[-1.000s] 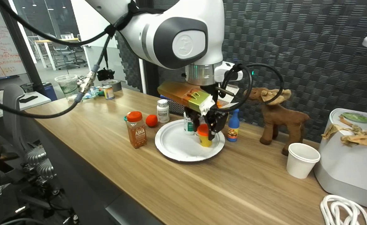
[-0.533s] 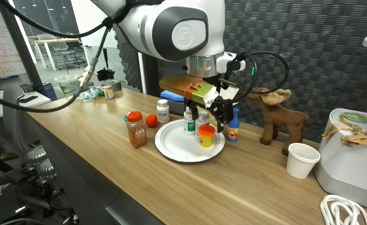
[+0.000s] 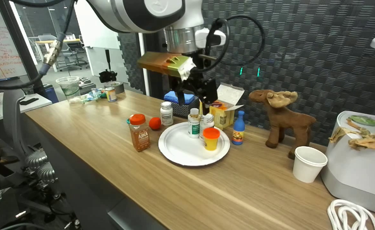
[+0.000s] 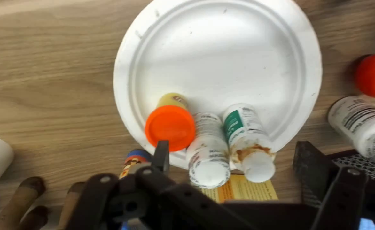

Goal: Put the bottles and orange plushie that are around the white plate on the white plate

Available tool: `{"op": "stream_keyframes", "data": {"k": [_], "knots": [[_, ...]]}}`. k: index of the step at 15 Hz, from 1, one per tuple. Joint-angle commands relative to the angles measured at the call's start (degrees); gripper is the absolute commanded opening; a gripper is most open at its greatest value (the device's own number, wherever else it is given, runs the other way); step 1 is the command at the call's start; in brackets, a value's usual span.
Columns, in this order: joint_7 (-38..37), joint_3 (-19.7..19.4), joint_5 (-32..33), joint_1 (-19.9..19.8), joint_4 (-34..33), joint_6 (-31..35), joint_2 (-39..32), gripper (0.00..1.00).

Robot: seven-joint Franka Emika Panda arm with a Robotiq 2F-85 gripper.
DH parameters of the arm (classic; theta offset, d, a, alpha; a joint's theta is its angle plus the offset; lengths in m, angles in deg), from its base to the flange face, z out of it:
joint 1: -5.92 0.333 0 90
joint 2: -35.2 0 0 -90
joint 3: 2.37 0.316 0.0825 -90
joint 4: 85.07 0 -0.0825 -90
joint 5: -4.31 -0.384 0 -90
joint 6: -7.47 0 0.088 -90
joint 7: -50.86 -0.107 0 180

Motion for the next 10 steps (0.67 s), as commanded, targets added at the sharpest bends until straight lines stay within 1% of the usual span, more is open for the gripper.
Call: {"op": "stream_keyframes", "data": {"k": [1, 3, 7, 10], "knots": [[-6.6, 1.2, 2.1, 2.8, 2.5, -4.7, 5.0, 1.0], [-7.7, 2.5, 3.5, 4.2, 1.1, -6.9, 4.9, 1.0], [-3.6, 5.0, 5.5, 6.1, -2.4, -9.4, 1.9, 1.0], [-3.3, 5.4, 8.3, 7.0, -4.5, -8.1, -1.4, 1.0]]}}
